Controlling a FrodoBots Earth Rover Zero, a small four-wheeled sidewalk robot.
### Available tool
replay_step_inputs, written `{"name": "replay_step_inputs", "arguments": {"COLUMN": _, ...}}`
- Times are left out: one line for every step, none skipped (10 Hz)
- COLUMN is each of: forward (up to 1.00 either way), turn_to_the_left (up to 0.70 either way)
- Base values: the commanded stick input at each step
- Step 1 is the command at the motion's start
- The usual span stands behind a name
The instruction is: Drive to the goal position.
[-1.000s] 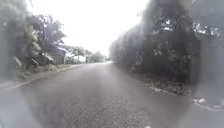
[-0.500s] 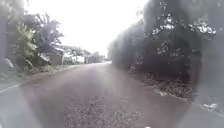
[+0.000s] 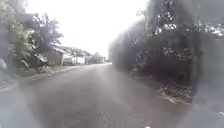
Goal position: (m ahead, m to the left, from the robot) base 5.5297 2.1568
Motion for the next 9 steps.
{"name": "replay_step_inputs", "arguments": {"forward": 0.70, "turn_to_the_left": 0.00}}
{"name": "replay_step_inputs", "arguments": {"forward": 0.70, "turn_to_the_left": 0.00}}
{"name": "replay_step_inputs", "arguments": {"forward": 0.70, "turn_to_the_left": 0.00}}
{"name": "replay_step_inputs", "arguments": {"forward": 0.70, "turn_to_the_left": 0.00}}
{"name": "replay_step_inputs", "arguments": {"forward": 0.70, "turn_to_the_left": 0.00}}
{"name": "replay_step_inputs", "arguments": {"forward": 0.70, "turn_to_the_left": 0.00}}
{"name": "replay_step_inputs", "arguments": {"forward": 0.70, "turn_to_the_left": 0.00}}
{"name": "replay_step_inputs", "arguments": {"forward": 0.70, "turn_to_the_left": 0.11}}
{"name": "replay_step_inputs", "arguments": {"forward": 0.70, "turn_to_the_left": 0.35}}
